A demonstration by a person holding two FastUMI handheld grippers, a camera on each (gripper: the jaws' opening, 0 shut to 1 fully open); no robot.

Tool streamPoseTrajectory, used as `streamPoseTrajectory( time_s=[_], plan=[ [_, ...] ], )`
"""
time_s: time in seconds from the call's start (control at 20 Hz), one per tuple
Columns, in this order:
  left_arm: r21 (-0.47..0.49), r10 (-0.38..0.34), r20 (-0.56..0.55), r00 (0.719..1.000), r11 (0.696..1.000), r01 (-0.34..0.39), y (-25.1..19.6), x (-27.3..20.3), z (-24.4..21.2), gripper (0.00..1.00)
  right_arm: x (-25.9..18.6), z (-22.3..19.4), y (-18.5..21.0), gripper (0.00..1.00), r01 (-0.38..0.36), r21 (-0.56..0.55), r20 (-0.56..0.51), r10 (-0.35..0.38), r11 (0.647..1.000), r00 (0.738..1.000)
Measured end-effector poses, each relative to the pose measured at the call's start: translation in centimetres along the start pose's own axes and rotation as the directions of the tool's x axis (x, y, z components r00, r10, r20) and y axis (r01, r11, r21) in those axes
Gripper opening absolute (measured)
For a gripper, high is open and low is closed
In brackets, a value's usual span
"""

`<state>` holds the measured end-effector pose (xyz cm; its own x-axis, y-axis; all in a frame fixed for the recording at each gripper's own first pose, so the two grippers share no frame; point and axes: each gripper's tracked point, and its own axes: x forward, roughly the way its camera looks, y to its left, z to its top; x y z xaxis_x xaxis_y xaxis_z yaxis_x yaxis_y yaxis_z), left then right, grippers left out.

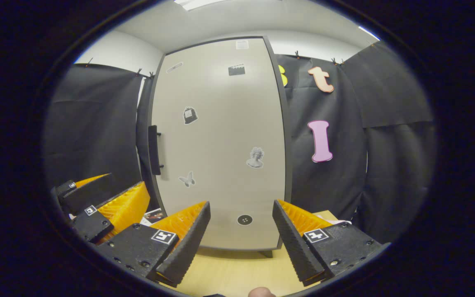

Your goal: Open the cabinet door with the right hand, grasp the bottle in the cabinet with the left hand and place it on the coaster, then close the cabinet door with the right hand.

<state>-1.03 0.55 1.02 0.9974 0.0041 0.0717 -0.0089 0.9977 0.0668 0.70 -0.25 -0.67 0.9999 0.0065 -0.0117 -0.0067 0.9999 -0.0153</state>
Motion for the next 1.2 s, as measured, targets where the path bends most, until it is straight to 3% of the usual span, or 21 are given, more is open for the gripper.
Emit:
streamPoseTrajectory(
  time_s=[0.15,0.25,0.5,0.7,1.2],
  plan=[
    [-0.056,-0.006,-0.026,1.0,0.998,0.005,0.3,-0.3,-0.6,0.96,0.9,0.5,0.6,0.94,-0.033,0.02,0.005,0.033,0.999,0.999],
    [-0.09,-0.012,-0.001,1.0,0.996,0.012,0.6,-0.5,0.2,0.96,1.7,1.3,1.2,0.98,-0.053,0.009,0.029,0.053,0.999,0.998],
    [-0.078,-0.005,0.036,0.999,0.997,0.008,1.9,-1.2,0.9,0.96,4.1,3.3,5.1,0.94,-0.16,-0.048,0.079,0.163,0.986,0.983],
    [-0.067,0.061,0.012,0.998,0.996,-0.06,4.9,-2.0,0.1,0.94,6.6,5.1,9.4,0.94,-0.264,-0.076,0.124,0.272,0.962,0.954],
    [-0.035,0.236,-0.028,0.971,0.971,-0.237,12.1,-4.9,-0.9,0.94,11.8,6.0,18.5,0.98,-0.408,-0.076,0.106,0.414,0.91,0.904]
  ],
)
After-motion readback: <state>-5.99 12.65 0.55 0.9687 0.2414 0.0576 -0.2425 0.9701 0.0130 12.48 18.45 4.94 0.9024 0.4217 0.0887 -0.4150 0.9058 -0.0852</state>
